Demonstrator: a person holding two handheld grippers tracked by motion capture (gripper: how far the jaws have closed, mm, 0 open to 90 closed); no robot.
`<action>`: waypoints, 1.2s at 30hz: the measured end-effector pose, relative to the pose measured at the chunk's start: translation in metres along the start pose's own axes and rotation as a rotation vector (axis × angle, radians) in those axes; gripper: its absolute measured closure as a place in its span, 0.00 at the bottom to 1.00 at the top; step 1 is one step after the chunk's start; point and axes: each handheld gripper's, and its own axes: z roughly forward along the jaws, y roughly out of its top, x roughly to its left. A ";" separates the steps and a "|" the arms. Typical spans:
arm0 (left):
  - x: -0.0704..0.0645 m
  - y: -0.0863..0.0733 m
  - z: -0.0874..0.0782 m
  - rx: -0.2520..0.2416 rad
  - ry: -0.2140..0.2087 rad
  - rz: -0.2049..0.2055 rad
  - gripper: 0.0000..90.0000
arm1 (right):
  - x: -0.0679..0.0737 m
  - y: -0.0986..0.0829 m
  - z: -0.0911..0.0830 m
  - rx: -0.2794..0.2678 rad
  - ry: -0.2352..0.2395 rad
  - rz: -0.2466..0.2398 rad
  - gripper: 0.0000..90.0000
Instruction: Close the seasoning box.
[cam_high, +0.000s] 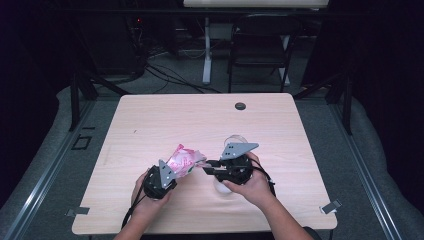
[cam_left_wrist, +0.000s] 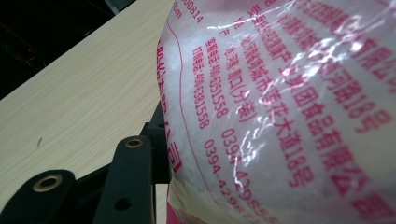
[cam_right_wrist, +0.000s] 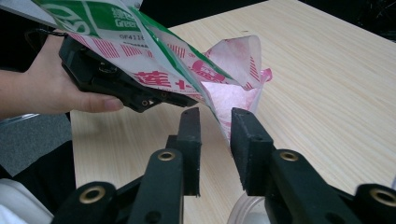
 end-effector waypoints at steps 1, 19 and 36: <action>0.000 0.000 0.000 -0.001 0.003 0.000 0.64 | 0.000 0.000 0.000 0.000 0.000 0.000 0.80; 0.008 0.021 -0.003 -0.005 0.047 0.087 0.65 | -0.002 0.006 -0.023 -0.041 -0.072 -0.076 0.67; -0.005 0.035 0.012 -0.022 0.069 0.185 0.65 | -0.001 0.010 -0.033 -0.046 -0.116 -0.161 0.60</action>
